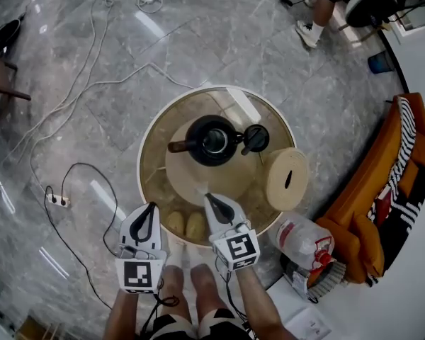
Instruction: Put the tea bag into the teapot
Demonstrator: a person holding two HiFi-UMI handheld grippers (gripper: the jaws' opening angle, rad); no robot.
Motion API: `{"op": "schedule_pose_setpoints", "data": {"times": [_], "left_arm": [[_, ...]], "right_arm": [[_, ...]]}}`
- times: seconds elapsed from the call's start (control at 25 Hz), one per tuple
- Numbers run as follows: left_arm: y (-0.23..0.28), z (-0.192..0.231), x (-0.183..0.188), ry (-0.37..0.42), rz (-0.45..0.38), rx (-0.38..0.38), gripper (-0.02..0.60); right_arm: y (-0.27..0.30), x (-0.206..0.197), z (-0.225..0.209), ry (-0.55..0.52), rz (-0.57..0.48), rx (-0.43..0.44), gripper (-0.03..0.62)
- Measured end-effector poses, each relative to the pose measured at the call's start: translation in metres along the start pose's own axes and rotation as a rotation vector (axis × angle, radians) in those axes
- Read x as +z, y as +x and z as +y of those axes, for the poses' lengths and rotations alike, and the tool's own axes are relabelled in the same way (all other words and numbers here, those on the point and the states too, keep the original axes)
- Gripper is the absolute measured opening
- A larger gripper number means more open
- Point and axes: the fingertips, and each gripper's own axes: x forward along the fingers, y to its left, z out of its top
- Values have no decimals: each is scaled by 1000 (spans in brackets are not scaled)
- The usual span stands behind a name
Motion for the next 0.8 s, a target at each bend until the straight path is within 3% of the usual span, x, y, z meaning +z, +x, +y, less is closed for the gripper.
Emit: {"op": "schedule_pose_setpoints", "data": {"times": [0.24, 0.52, 0.8], "left_arm": [[-7, -14, 36, 70, -56, -19, 21], [-15, -23, 73, 57, -84, -8, 21], [-18, -22, 112, 157, -149, -13, 21]], "right_arm": [[-26, 41, -7, -1, -65, -27, 3], [-50, 93, -16, -29, -148, -51, 3], [-55, 138, -27, -42, -201, -63, 3]]}}
